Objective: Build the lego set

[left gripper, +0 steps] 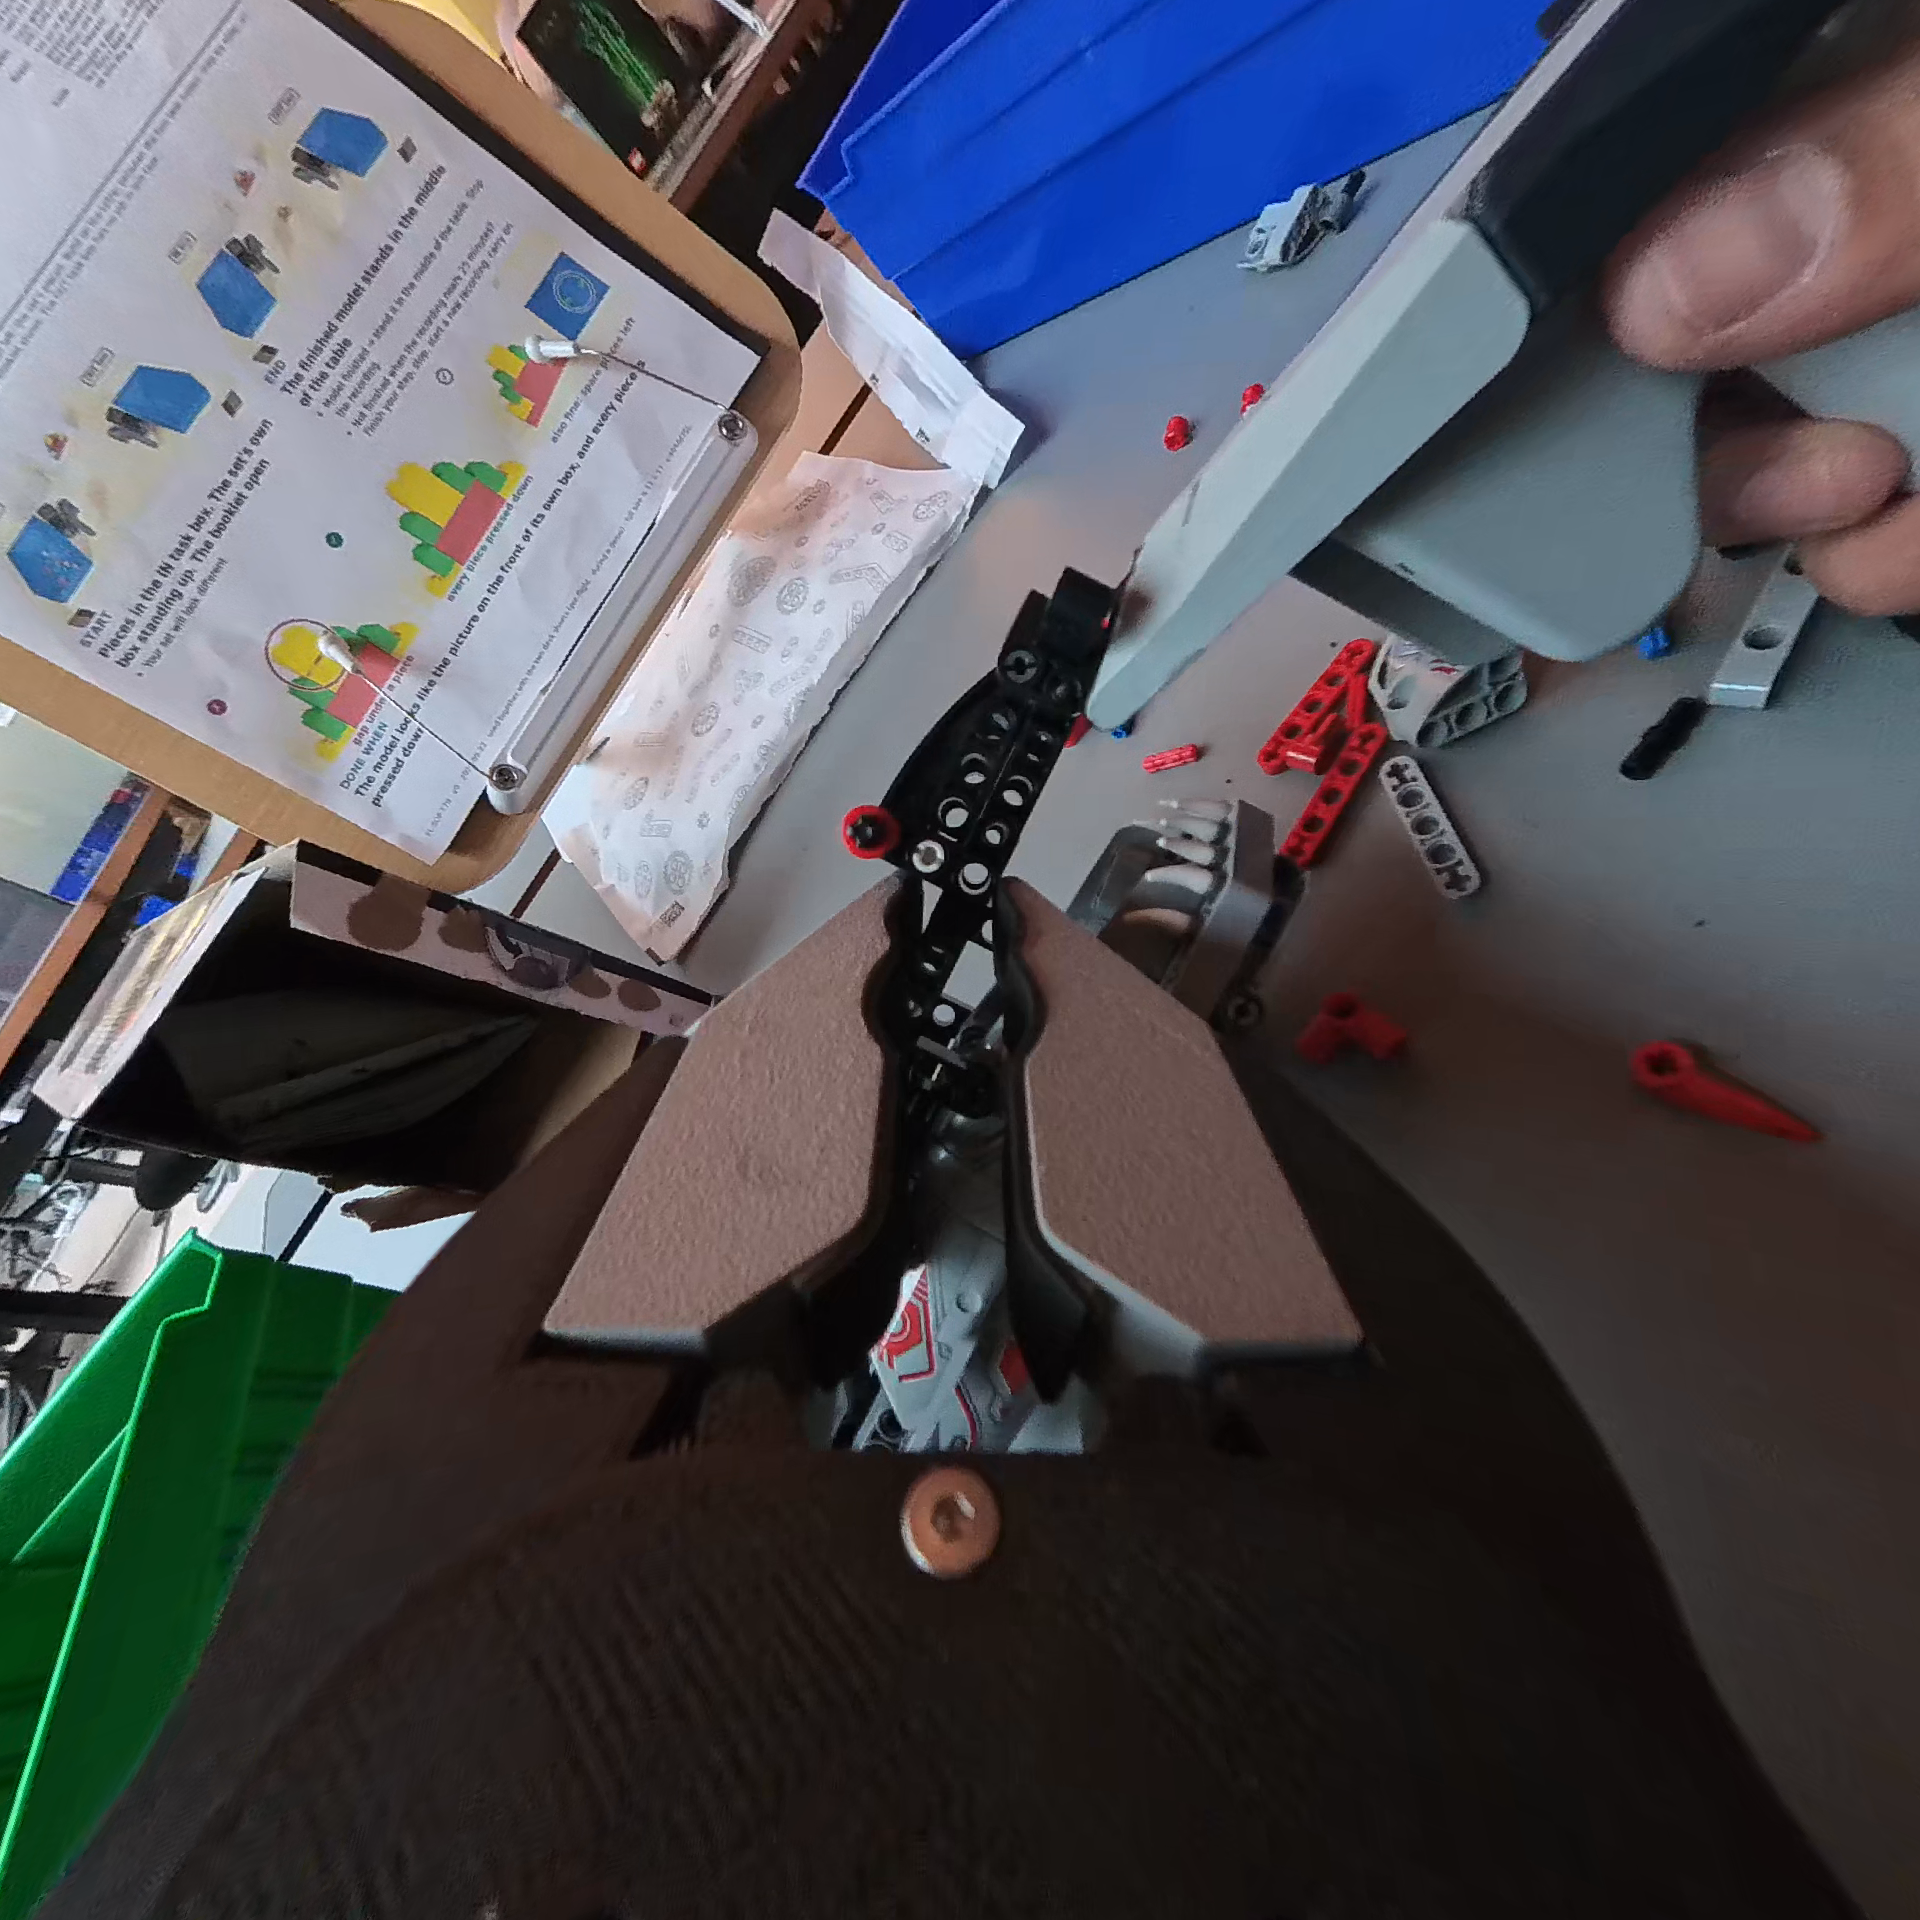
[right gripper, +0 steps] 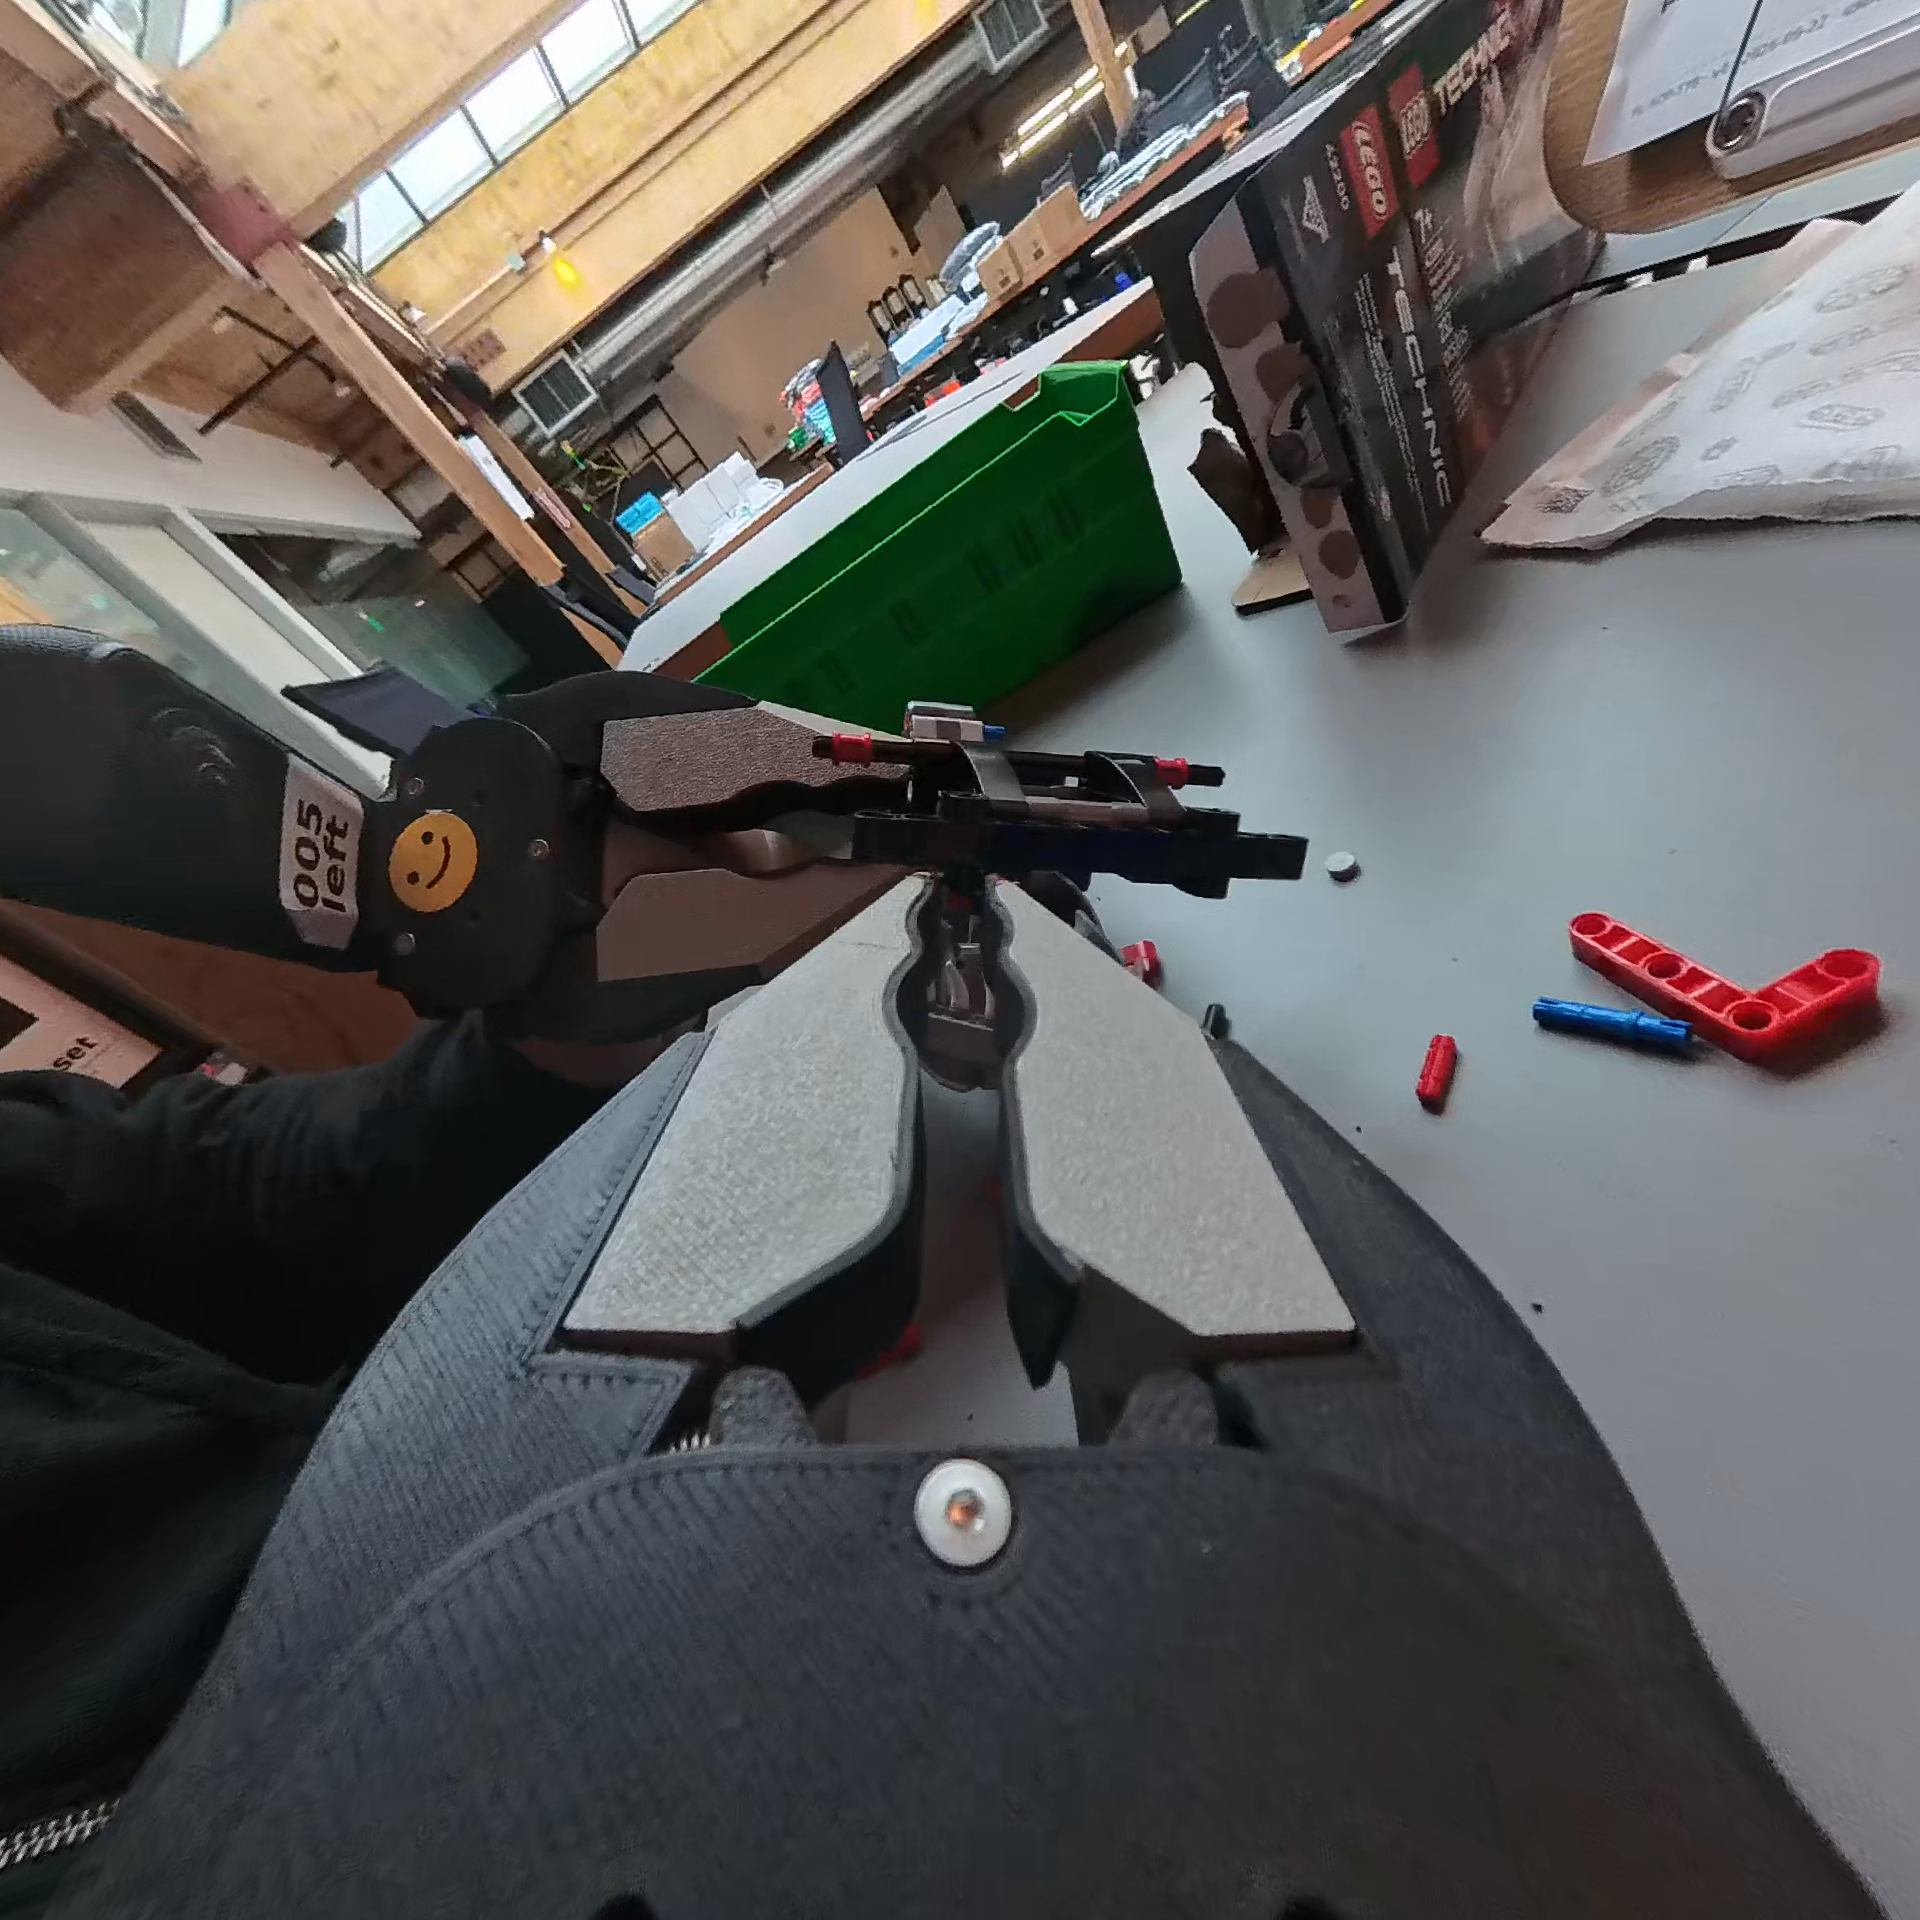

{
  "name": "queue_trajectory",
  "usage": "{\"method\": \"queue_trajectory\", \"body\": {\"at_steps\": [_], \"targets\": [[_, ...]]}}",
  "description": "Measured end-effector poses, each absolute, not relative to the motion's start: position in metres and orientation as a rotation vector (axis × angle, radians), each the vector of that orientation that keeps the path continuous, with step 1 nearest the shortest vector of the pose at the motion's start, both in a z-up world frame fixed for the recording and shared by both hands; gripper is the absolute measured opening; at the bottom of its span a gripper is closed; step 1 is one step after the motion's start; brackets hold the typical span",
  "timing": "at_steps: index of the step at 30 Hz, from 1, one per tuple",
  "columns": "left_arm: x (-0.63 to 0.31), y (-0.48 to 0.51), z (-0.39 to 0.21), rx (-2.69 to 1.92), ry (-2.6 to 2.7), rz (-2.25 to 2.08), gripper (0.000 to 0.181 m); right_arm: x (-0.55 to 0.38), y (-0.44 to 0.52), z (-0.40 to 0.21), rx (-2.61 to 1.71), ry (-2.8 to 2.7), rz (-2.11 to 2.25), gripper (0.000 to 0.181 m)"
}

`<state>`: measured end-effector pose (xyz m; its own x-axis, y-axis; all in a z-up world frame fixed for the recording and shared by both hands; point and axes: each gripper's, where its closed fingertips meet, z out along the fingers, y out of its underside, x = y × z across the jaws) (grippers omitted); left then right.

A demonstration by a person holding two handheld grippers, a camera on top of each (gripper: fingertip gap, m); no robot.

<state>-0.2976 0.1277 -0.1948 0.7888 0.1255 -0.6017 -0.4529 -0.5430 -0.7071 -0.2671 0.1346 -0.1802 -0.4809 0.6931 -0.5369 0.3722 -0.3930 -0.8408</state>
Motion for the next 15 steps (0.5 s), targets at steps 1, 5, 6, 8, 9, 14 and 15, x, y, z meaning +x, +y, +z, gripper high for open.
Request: {"method": "queue_trajectory", "body": {"at_steps": [1,5,6,8,9,14,15], "targets": [[-0.297,0.128,-0.196,-2.025,0.247,0.739,0.012,-0.266,0.134,-0.181,-1.441,-1.592,1.957,0.003],[-0.292,0.125,-0.189,-2.064,0.244,0.657,0.016,-0.264,0.133,-0.179,-1.362,-1.643,1.898,0.002],[-0.291,0.124,-0.184,-2.059,0.263,0.683,0.018,-0.265,0.134,-0.177,-1.341,-1.641,1.887,0.002],[-0.289,0.124,-0.168,-2.018,0.312,0.768,0.036,-0.264,0.133,-0.172,-1.296,-1.643,1.883,0.001],[-0.287,0.124,-0.156,-1.986,0.327,0.809,0.048,-0.264,0.133,-0.173,-1.279,-1.661,1.859,0.002],[-0.275,0.131,-0.157,-2.101,0.538,0.834,0.027,-0.263,0.122,-0.157,-1.15,-1.722,1.833,0.001],[-0.283,0.13,-0.163,-2.147,0.549,0.883,0.03,-0.263,0.12,-0.153,-1.123,-1.738,1.819,0.001]]}}
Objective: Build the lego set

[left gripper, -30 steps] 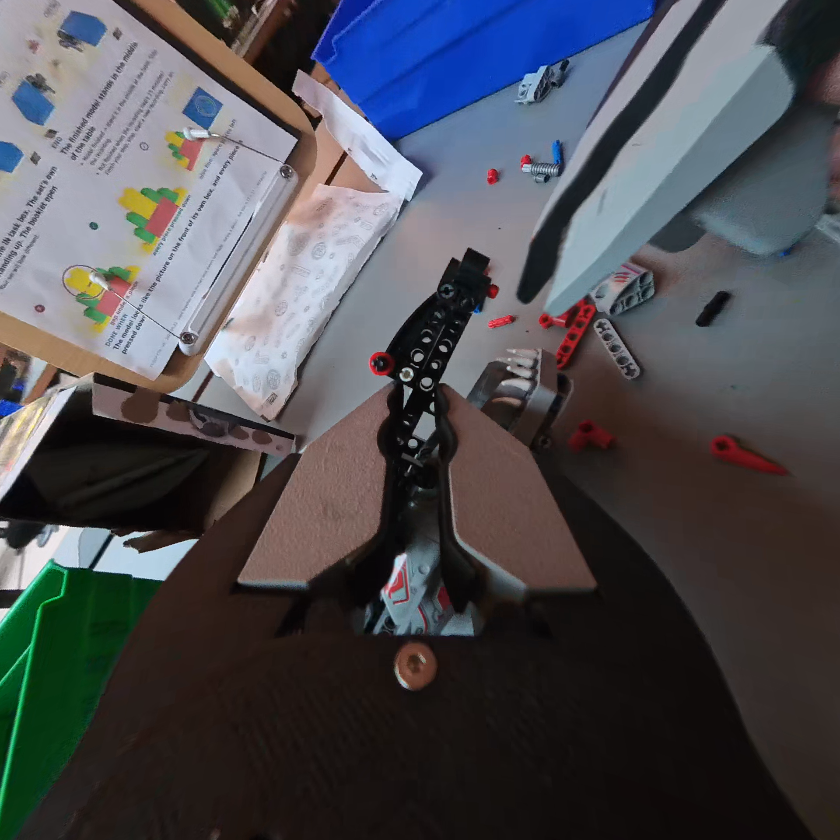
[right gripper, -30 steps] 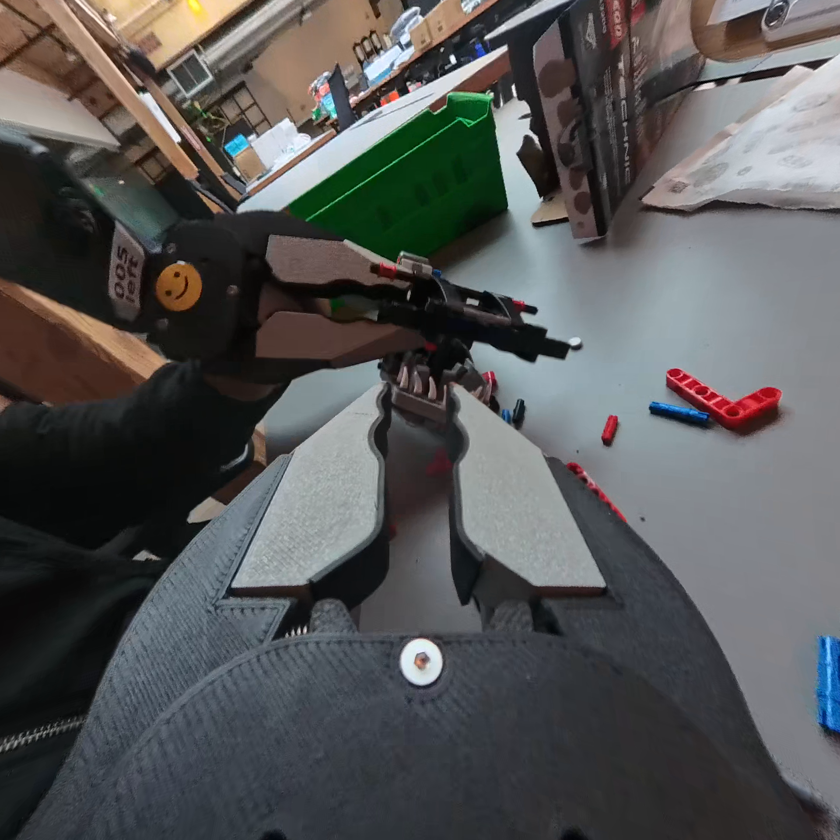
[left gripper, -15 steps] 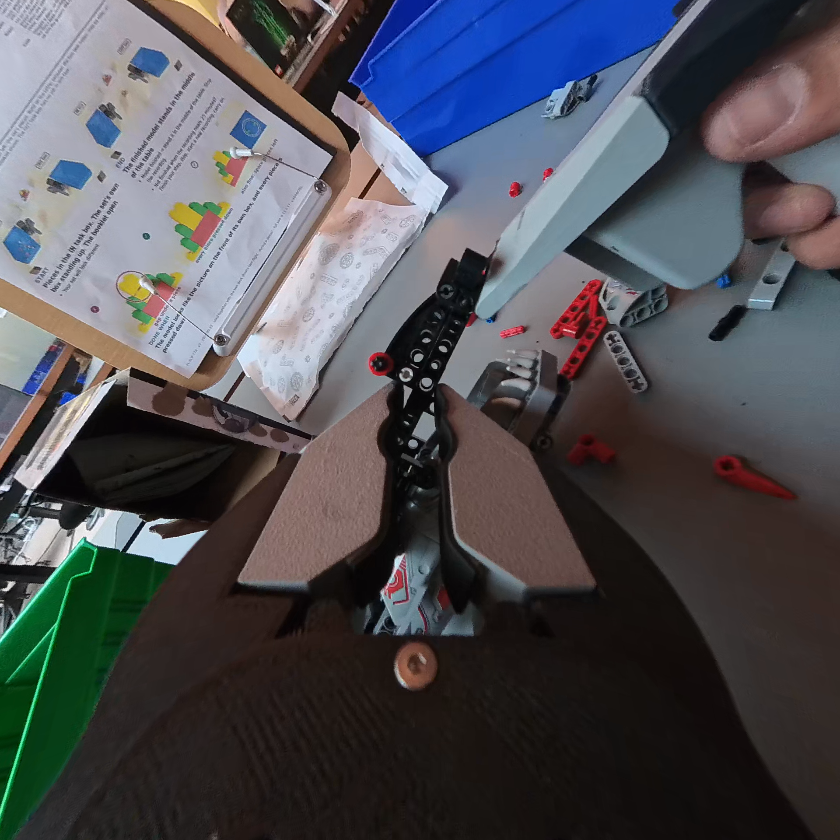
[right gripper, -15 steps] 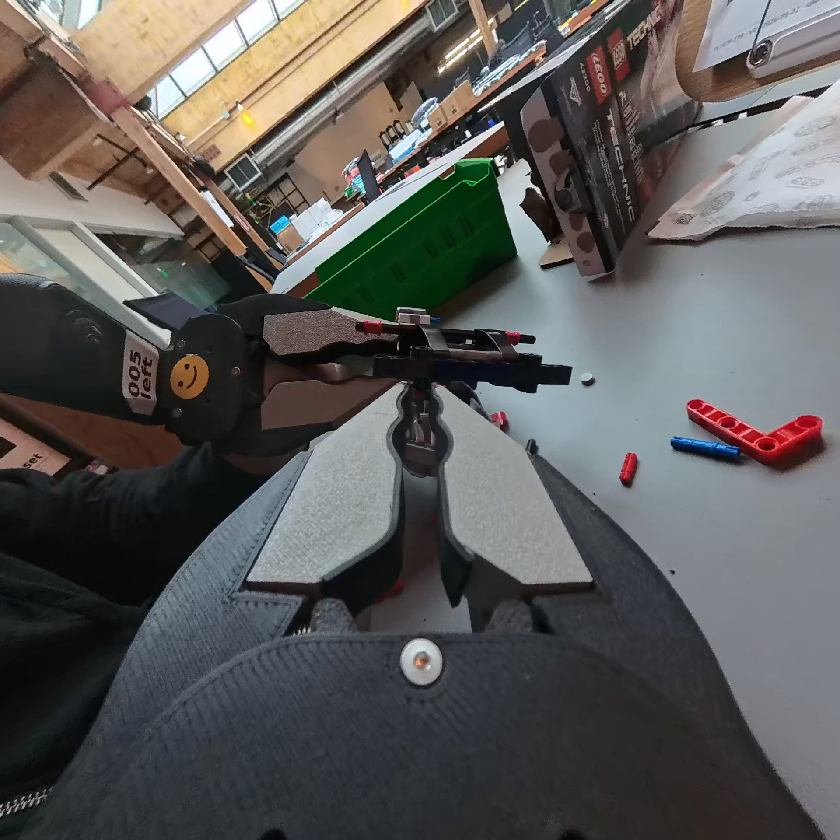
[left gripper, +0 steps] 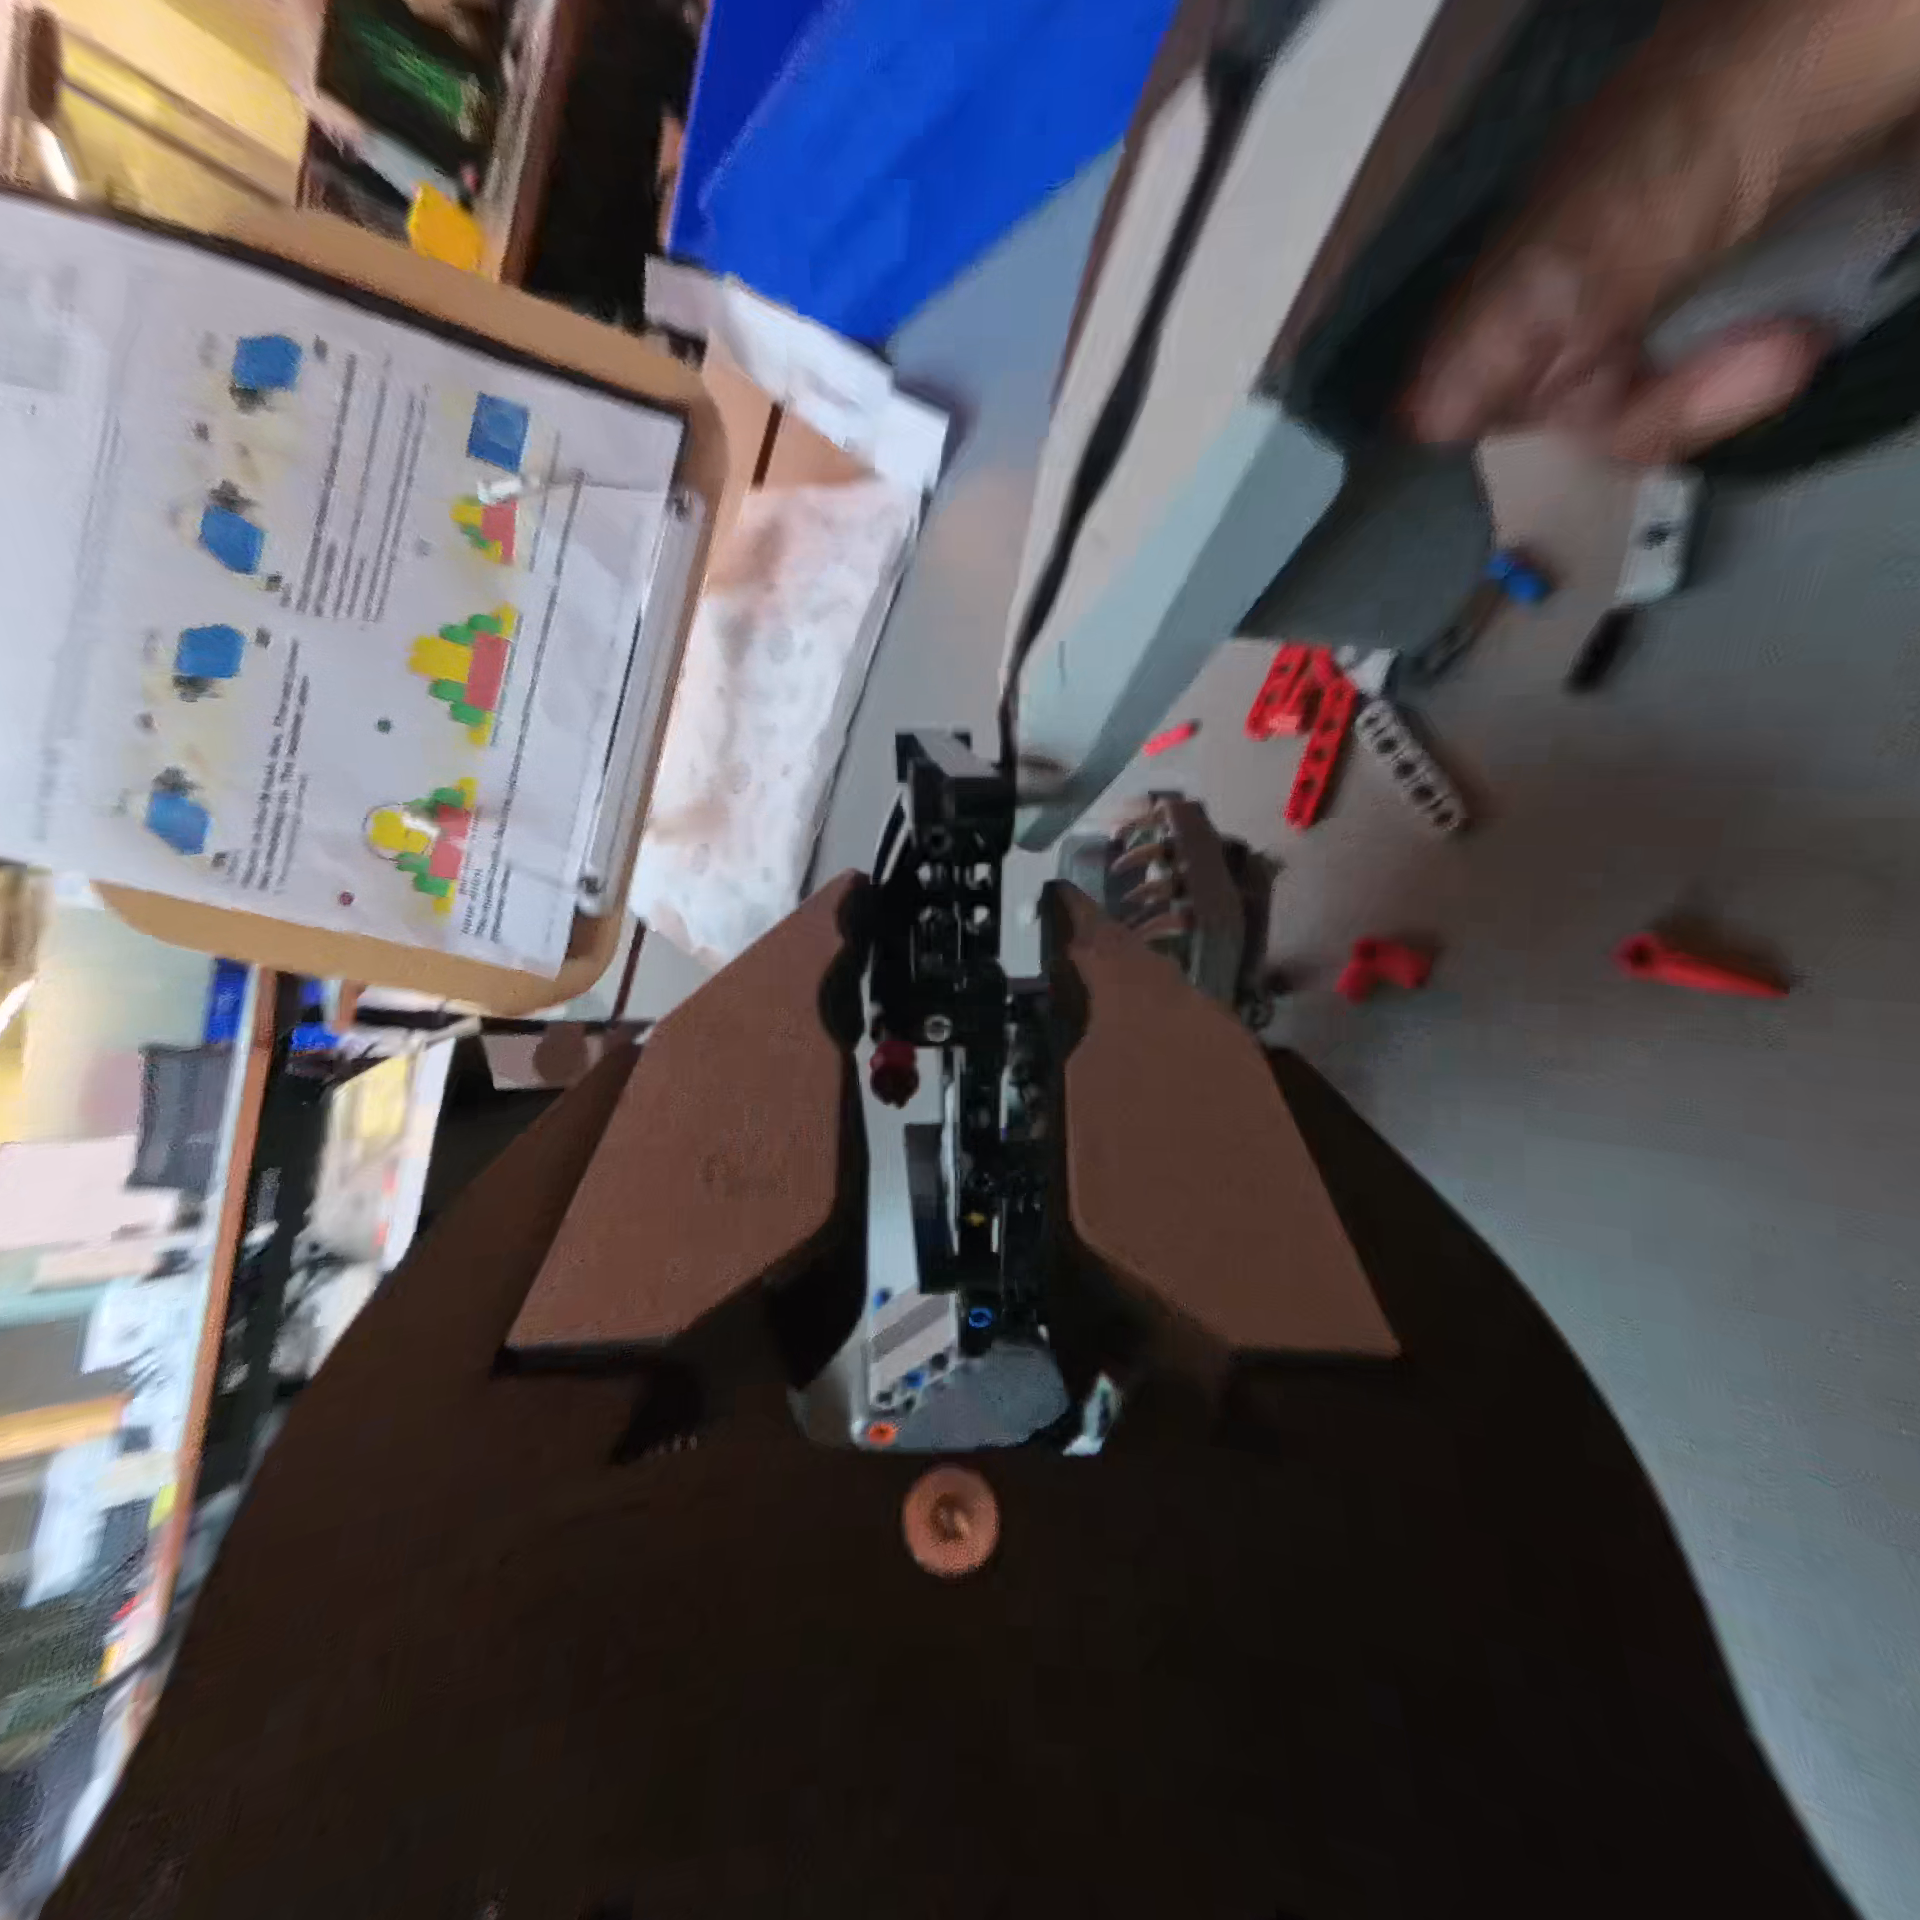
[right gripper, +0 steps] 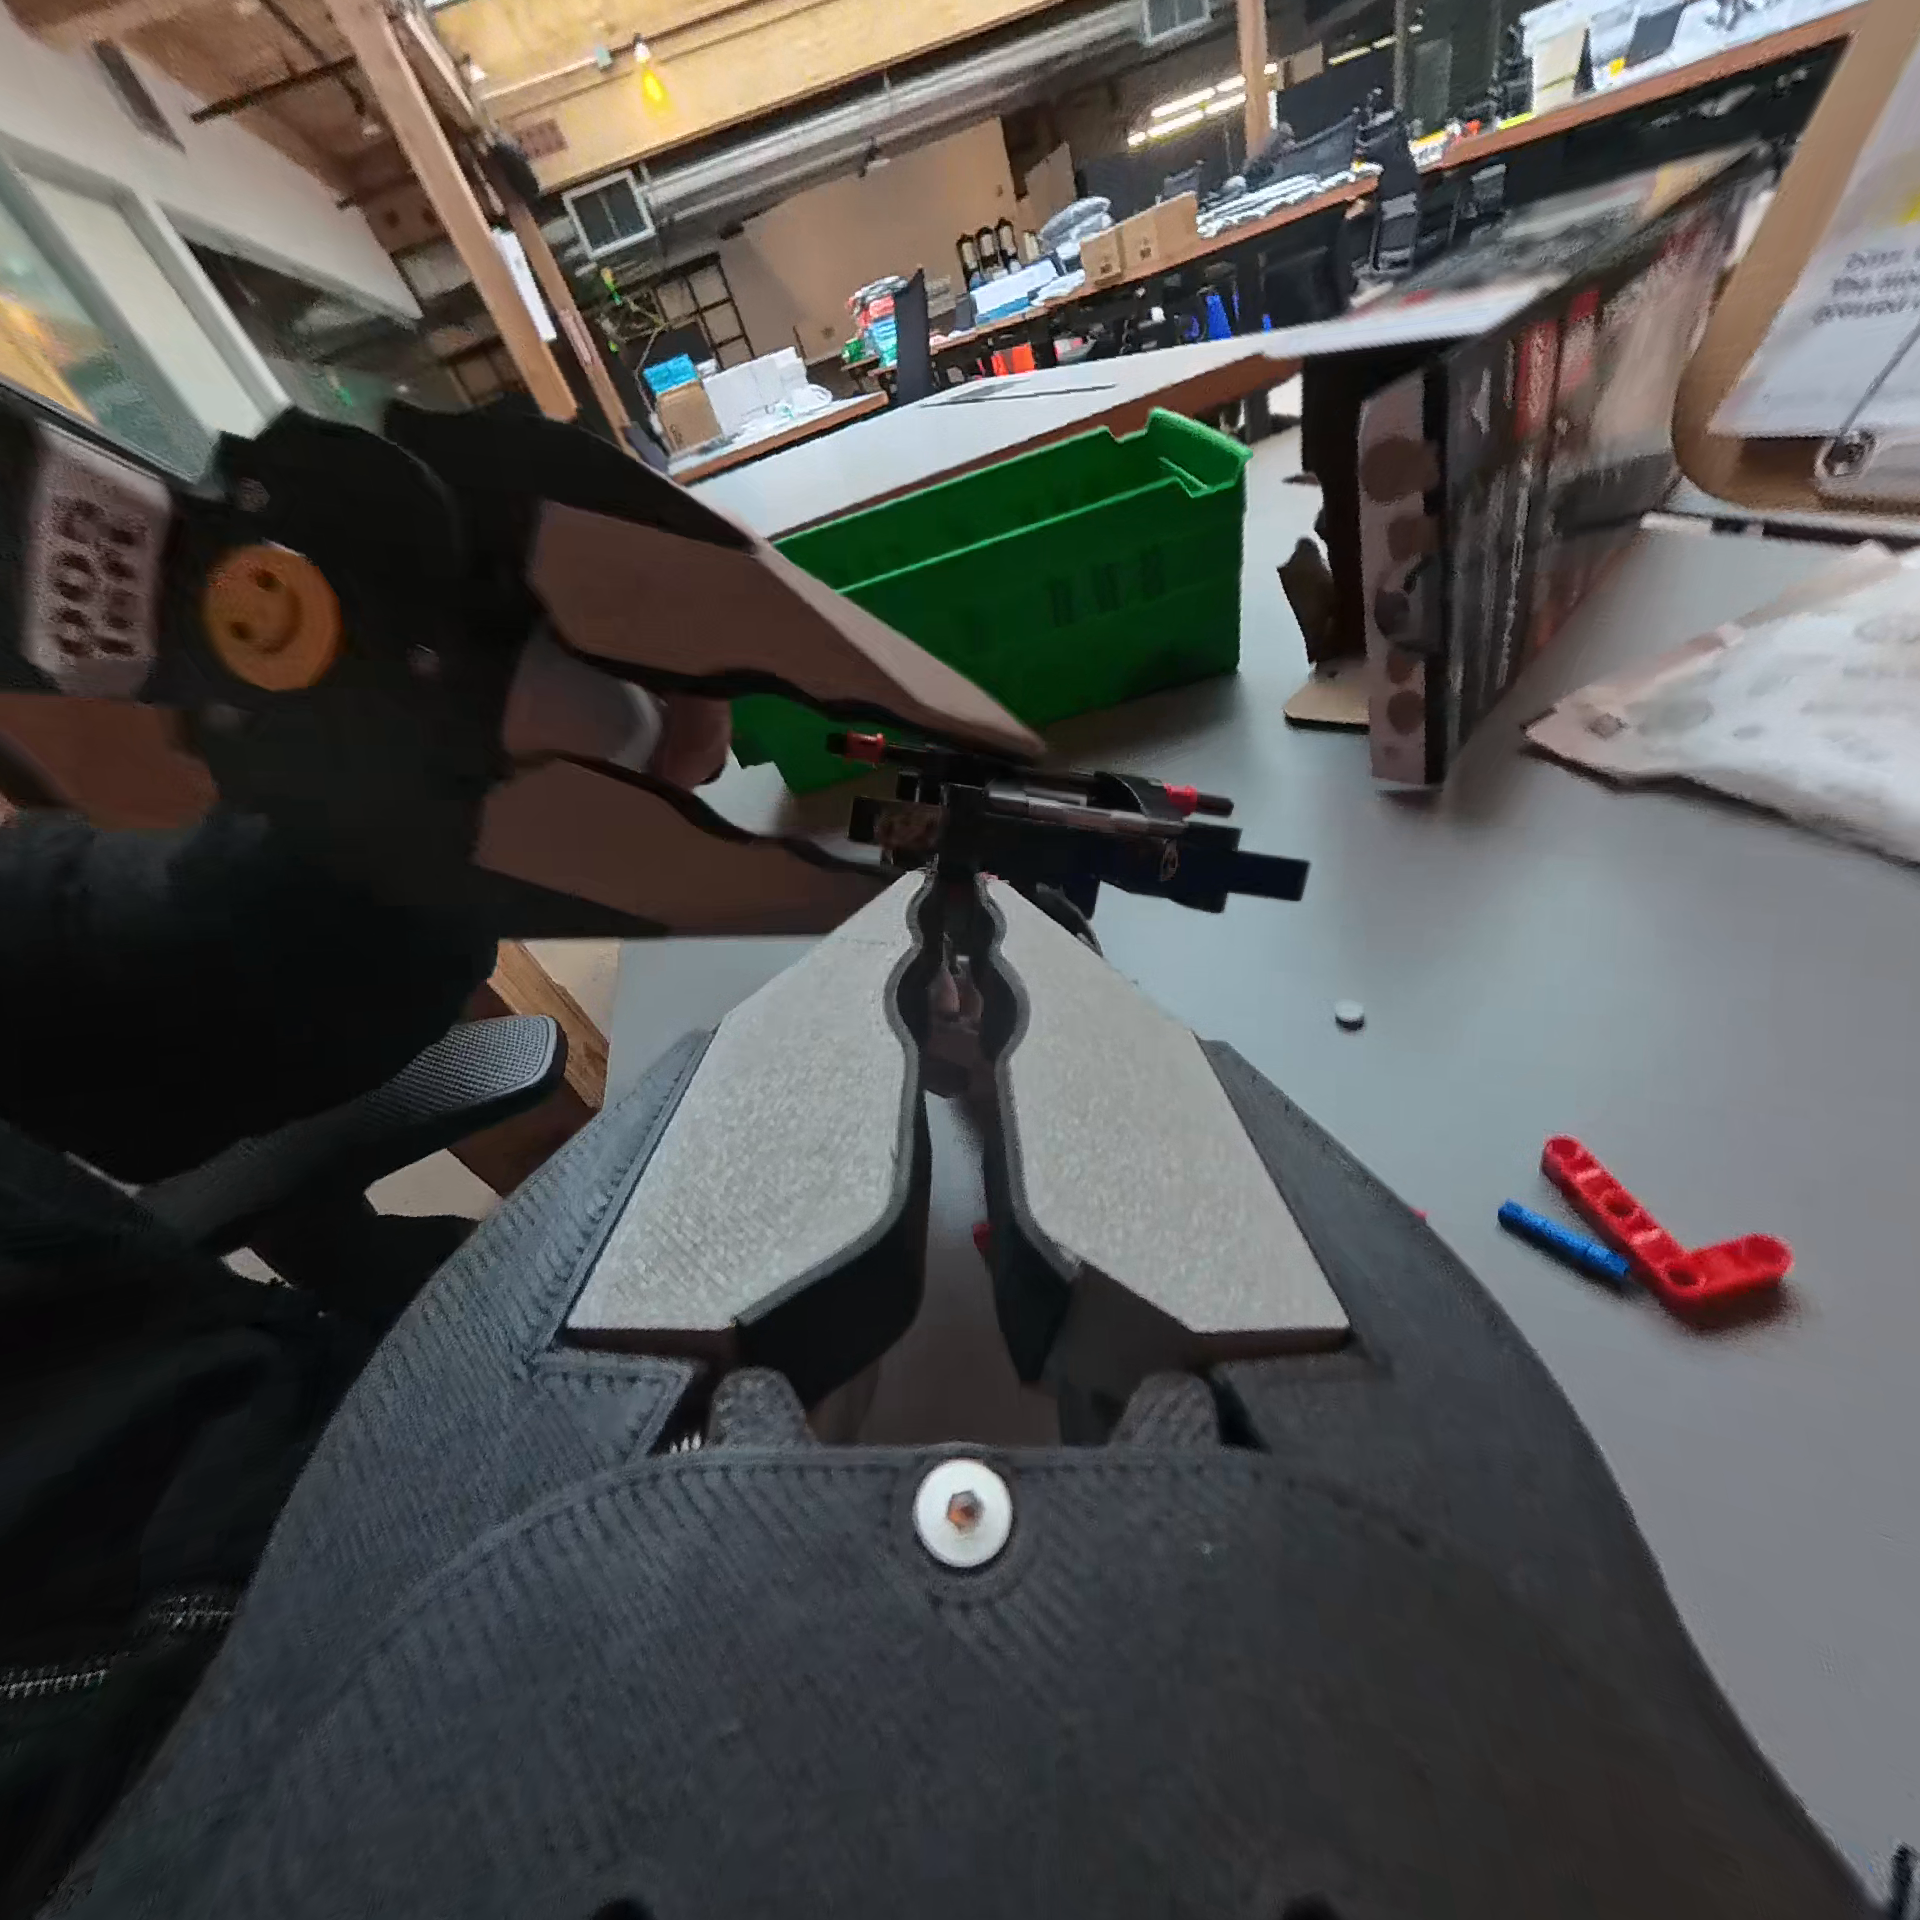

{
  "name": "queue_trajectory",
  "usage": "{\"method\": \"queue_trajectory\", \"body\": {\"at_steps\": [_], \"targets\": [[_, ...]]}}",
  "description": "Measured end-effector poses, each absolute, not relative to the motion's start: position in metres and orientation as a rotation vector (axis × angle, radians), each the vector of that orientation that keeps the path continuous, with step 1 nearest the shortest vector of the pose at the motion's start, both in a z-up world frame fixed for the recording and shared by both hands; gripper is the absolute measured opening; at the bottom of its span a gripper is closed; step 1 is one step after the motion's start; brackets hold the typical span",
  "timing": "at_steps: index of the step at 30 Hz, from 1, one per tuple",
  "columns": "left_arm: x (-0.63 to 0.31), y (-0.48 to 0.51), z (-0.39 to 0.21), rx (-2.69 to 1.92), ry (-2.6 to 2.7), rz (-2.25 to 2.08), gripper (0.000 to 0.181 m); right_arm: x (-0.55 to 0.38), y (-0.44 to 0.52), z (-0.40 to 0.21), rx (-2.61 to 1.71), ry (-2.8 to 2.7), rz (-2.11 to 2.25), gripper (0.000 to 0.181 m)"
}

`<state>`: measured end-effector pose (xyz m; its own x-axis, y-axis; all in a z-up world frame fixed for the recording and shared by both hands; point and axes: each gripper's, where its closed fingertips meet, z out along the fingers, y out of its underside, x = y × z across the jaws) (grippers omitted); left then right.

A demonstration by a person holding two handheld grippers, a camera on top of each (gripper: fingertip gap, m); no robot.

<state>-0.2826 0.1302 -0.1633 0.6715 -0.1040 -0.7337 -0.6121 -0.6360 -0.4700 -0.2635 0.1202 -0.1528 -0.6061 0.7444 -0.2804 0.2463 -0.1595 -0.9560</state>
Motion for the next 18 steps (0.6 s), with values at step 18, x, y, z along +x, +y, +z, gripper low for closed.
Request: {"method": "queue_trajectory", "body": {"at_steps": [18], "targets": [[-0.316,0.122,-0.145,-1.965,0.271,0.868,0.023,-0.266,0.134,-0.159,-1.138,-1.778,1.709,0.0]]}}
